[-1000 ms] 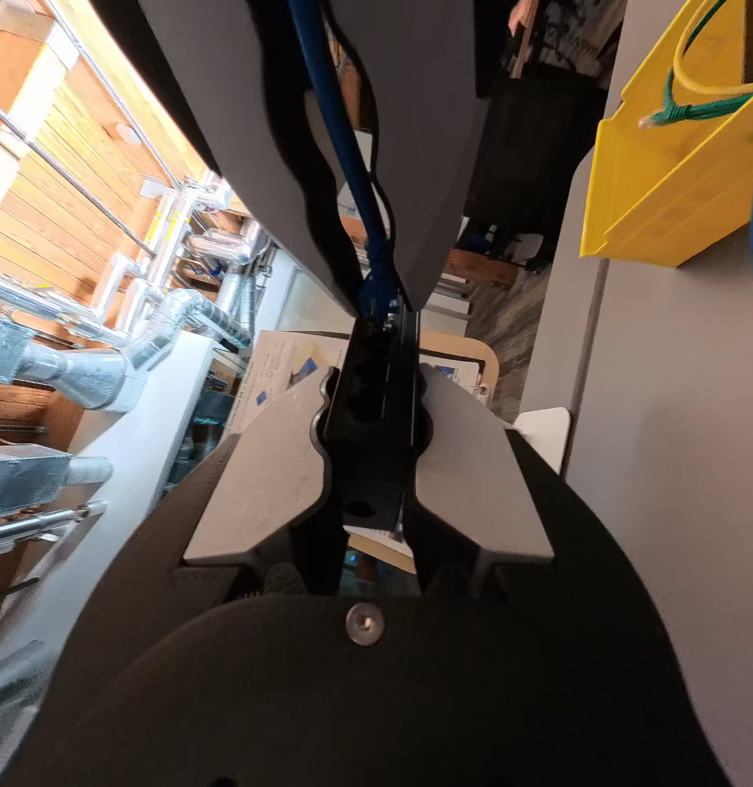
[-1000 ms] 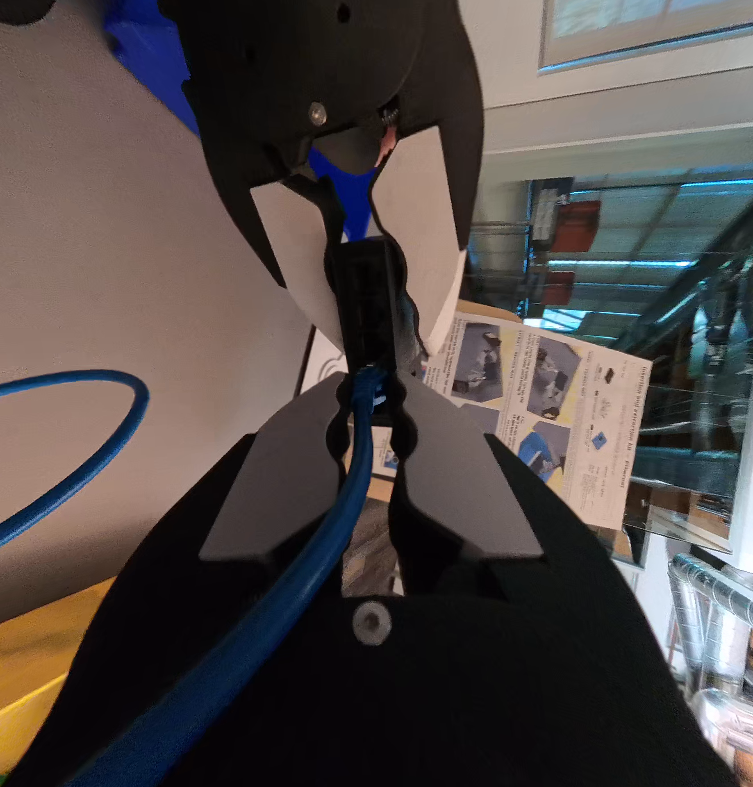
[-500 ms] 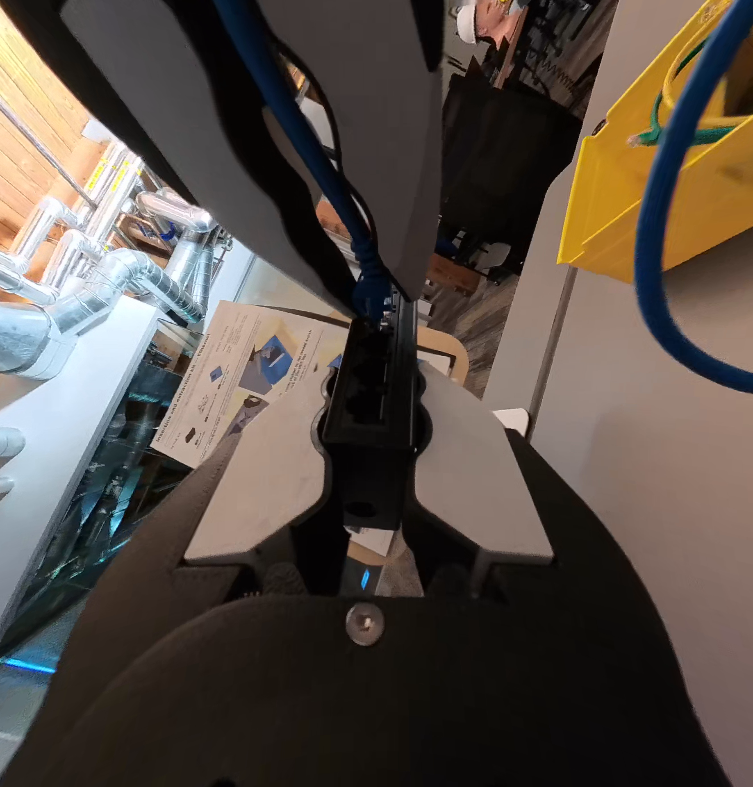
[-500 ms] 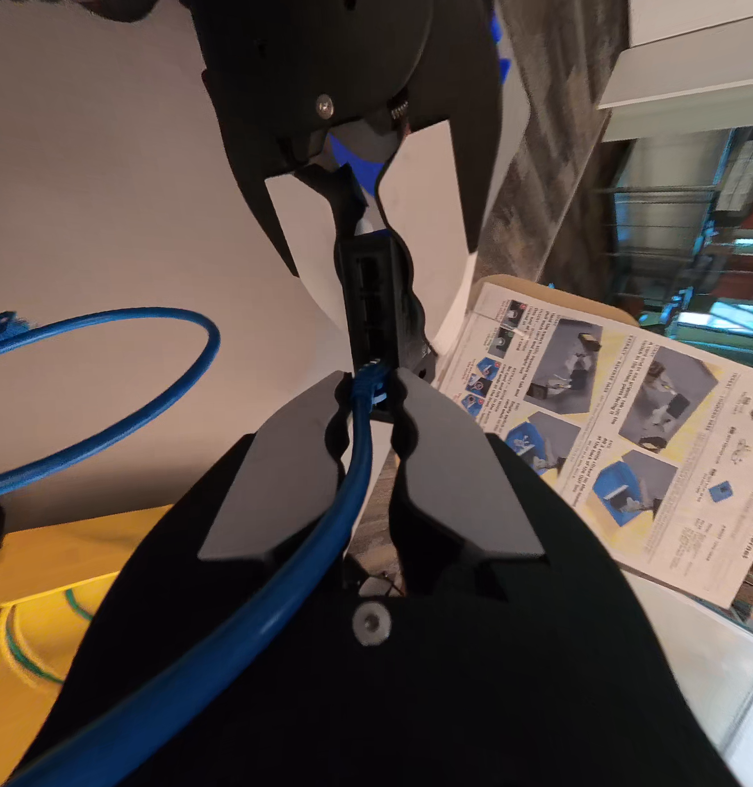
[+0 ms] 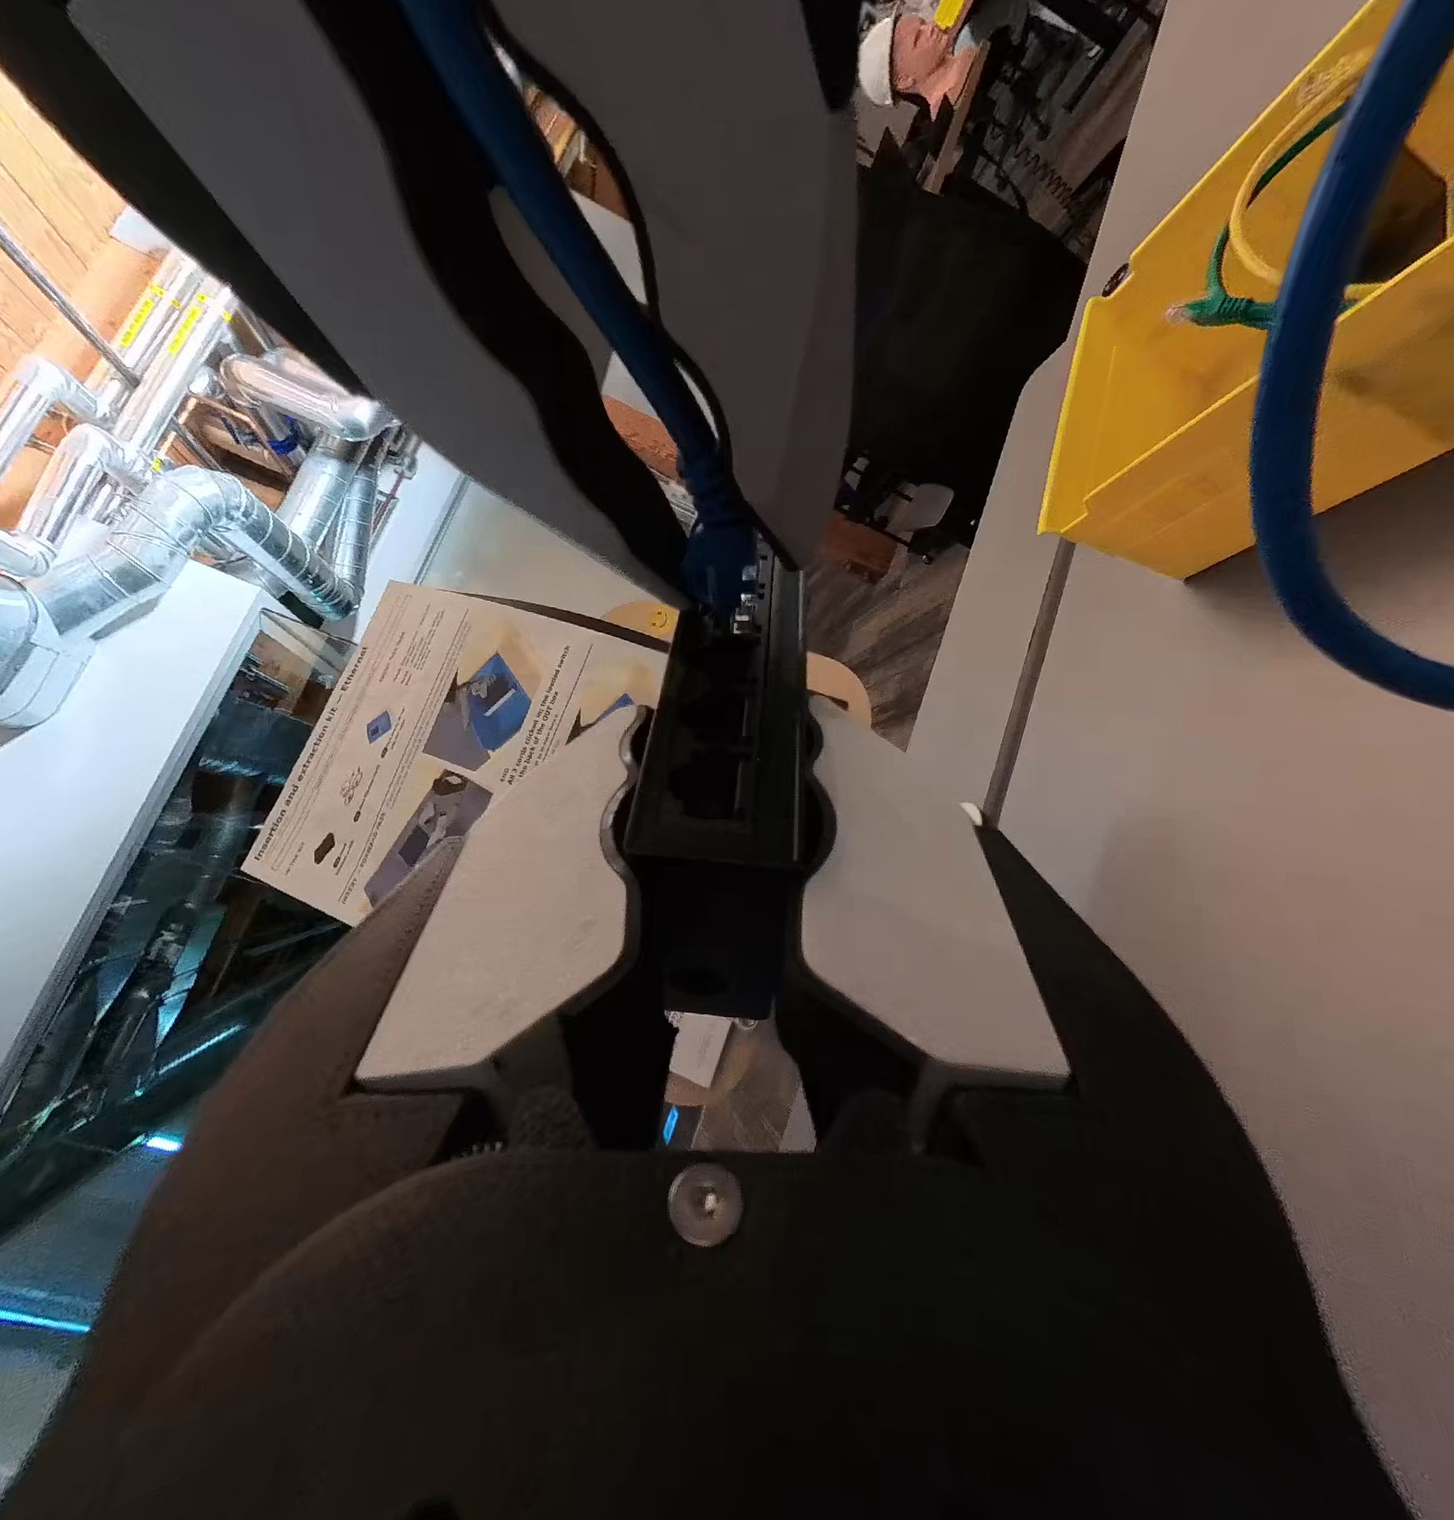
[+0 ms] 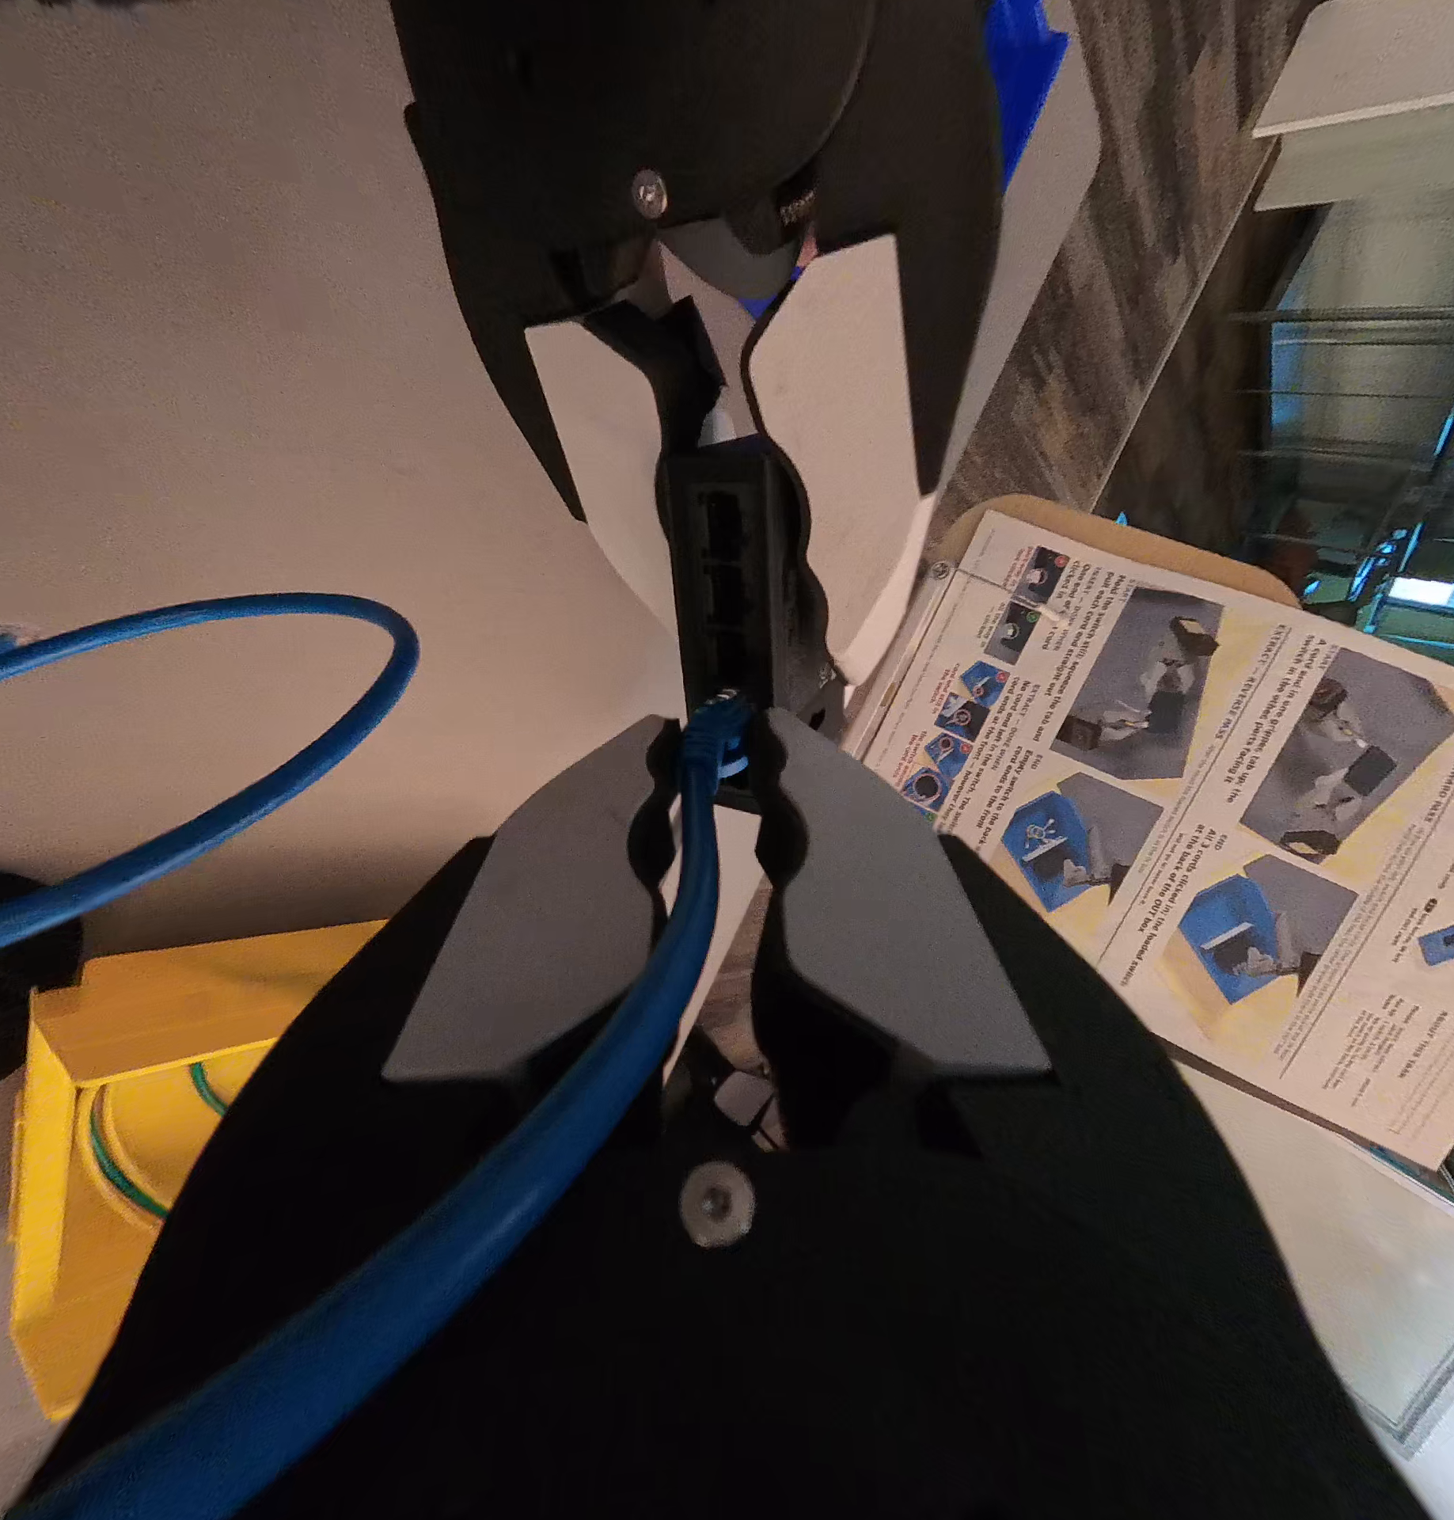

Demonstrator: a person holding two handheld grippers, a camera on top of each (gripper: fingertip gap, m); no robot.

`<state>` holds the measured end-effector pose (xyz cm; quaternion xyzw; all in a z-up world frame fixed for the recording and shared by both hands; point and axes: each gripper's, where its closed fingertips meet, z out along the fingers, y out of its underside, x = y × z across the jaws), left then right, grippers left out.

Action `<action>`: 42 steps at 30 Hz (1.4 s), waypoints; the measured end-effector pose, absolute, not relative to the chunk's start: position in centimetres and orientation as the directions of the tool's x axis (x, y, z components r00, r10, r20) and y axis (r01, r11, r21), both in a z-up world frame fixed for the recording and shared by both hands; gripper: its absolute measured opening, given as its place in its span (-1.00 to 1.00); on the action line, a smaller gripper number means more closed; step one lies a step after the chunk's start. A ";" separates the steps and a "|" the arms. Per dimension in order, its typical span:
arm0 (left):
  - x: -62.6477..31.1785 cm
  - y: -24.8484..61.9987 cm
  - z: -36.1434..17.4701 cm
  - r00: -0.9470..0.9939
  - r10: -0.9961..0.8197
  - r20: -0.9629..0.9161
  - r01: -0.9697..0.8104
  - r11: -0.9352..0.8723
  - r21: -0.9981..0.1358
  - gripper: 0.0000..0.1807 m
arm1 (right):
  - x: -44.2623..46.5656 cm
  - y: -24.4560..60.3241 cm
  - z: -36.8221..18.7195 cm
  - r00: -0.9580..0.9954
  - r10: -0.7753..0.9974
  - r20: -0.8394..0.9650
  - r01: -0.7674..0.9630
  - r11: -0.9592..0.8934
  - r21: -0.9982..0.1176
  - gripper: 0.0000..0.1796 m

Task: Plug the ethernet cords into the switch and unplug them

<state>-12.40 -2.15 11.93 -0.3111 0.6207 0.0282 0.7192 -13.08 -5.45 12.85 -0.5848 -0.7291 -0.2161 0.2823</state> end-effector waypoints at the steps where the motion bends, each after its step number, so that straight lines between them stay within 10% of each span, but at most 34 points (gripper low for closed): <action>1: -12.5 -1.8 11.9 0.239 -0.331 -0.913 -0.453 0.794 -0.406 -0.67 | -13.0 -5.7 12.8 -0.143 0.747 0.650 0.976 0.215 -0.033 -0.81; 3: -15.5 3.2 13.2 0.355 -0.138 -0.925 -0.676 0.645 -0.356 -0.66 | -13.3 -9.0 10.3 -0.121 0.887 0.445 0.975 0.191 -0.115 -0.84; 5: -16.4 2.7 13.8 0.388 -0.355 -0.851 -0.519 0.679 -0.520 -0.67 | -10.5 -8.0 8.4 -0.195 0.839 0.508 0.980 0.189 0.064 -0.83; 10: -19.3 2.3 16.5 0.494 -0.458 -0.739 -0.401 0.634 -0.662 -0.67 | -9.7 -6.8 12.6 0.057 0.780 0.623 0.961 0.127 -0.247 -0.84; 22: -20.9 3.8 15.5 0.473 -0.554 -0.685 -0.446 0.520 -0.729 -0.67 | 21.2 -8.3 20.6 0.588 0.458 0.666 0.551 -0.831 0.084 -0.83; 30: -19.0 4.1 13.0 0.393 -0.569 -0.722 -0.541 0.492 -0.682 -0.68 | 28.4 -15.2 13.6 0.736 0.413 0.537 0.128 -0.863 0.488 -0.83; 42: -18.9 4.7 12.1 0.376 -0.599 -0.707 -0.561 0.460 -0.688 -0.68 | 30.0 -14.6 2.4 0.841 0.290 0.457 0.009 -0.851 0.524 -0.82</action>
